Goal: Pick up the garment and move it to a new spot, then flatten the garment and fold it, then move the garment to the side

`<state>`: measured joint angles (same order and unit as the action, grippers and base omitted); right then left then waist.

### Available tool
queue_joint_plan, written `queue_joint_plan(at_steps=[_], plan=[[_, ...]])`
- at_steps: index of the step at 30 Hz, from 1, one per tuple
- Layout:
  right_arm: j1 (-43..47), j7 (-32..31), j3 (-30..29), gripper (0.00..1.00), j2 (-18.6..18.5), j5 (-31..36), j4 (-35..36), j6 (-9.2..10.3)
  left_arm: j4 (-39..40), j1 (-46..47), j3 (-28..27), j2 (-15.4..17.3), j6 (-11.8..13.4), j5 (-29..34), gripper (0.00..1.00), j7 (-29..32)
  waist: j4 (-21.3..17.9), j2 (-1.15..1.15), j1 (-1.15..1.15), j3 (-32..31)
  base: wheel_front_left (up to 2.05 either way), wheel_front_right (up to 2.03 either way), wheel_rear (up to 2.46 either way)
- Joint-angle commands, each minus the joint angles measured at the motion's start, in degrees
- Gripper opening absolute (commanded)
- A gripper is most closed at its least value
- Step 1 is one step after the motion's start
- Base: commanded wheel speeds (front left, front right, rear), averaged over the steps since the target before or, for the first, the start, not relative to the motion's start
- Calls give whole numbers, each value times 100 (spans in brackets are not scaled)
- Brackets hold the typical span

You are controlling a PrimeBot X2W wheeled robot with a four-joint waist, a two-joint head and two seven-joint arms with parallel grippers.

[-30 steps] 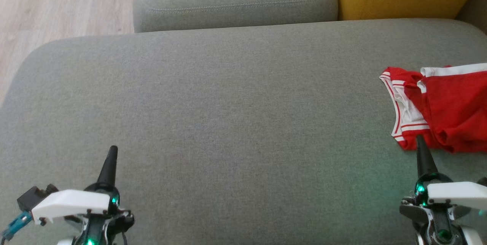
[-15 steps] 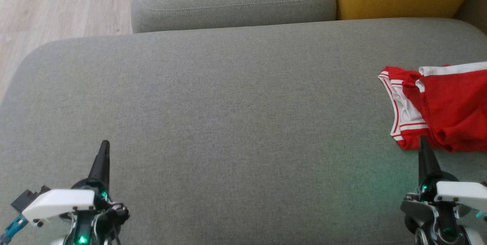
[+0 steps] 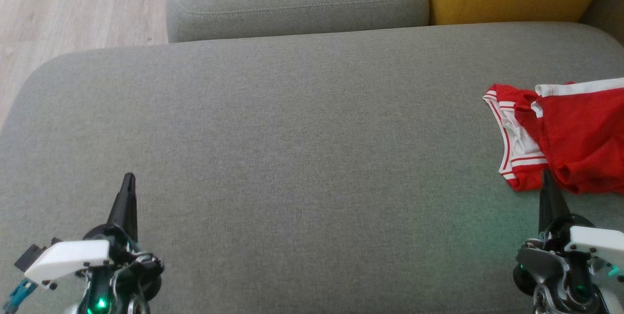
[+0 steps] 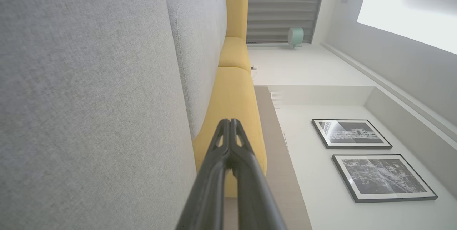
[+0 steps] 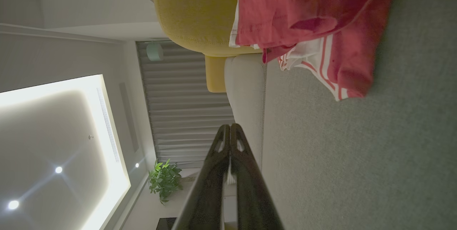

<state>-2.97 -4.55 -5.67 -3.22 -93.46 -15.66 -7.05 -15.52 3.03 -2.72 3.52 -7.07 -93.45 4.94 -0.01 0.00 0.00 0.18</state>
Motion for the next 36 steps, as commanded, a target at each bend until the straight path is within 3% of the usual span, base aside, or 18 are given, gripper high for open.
queue_joint_plan(at_steps=[1, 36], plan=[[-303, -33, 115, 0, -110, -37, 176, -44, 154, 302, -214, 56, -42, -10, 0, 22, 1, 0, 0, 0, 0, 0, 0], [-309, -91, 43, 0, -58, 23, 171, -44, 151, 307, -276, 13, -42, 41, 0, 71, 1, 0, 0, 0, 0, 0, 0]])
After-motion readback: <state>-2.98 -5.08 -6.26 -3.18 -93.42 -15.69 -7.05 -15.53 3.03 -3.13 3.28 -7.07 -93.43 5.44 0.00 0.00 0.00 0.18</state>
